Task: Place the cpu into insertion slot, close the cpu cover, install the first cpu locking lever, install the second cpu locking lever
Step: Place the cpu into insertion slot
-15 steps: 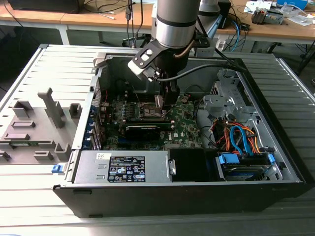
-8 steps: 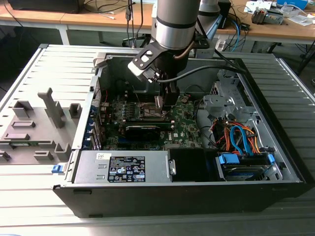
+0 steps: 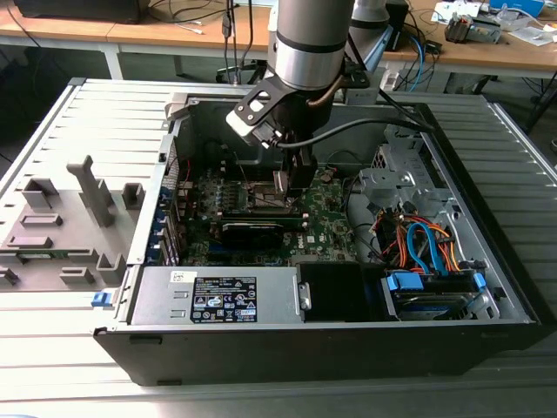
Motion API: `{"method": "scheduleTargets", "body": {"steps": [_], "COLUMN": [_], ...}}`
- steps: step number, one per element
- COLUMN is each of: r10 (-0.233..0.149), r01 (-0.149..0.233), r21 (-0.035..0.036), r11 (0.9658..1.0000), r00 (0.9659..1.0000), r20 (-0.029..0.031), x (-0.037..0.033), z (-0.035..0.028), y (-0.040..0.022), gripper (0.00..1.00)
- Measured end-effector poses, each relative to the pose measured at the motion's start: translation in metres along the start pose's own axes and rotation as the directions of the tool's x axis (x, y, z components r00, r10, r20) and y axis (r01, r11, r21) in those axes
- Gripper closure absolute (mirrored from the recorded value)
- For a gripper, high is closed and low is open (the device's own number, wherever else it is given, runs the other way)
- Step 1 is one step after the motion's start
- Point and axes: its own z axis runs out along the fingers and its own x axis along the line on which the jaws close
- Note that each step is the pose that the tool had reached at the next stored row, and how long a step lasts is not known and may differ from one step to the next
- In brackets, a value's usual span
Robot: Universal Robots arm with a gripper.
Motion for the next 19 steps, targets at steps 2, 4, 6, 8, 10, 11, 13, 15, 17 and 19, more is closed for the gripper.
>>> {"method": "scheduleTargets", "body": {"steps": [2,4,6,8,10,11,13,15,17,19], "r10": [0.0,0.0,0.0,0.0,0.0,0.0,0.0,0.0,0.0,0.0], "r01": [0.0,0.0,0.0,0.0,0.0,0.0,0.0,0.0,0.0,0.0], "r21": [0.0,0.0,0.0,0.0,0.0,0.0,0.0,0.0,0.0,0.0], "r11": [1.0,1.0,1.0,1.0,1.0,1.0,1.0,1.0,1.0,1.0], "r00": [1.0,1.0,1.0,1.0,1.0,1.0,1.0,1.0,1.0,1.0], "r20": [0.0,0.0,0.0,0.0,0.0,0.0,0.0,0.0,0.0,0.0], "x": [0.0,0.0,0.0,0.0,0.0,0.0,0.0,0.0,0.0,0.0], "z": [0.001,0.0015,0.0023,0.0029,0.0036,0.004,0.0046,0.0051,0.0057,0.0063], "y": [0.0,0.0,0.0,0.0,0.0,0.0,0.0,0.0,0.0,0.0], "gripper": [0.45,0.45,0.45,0.45,0.45,0.45,0.45,0.45,0.45,0.45]}}
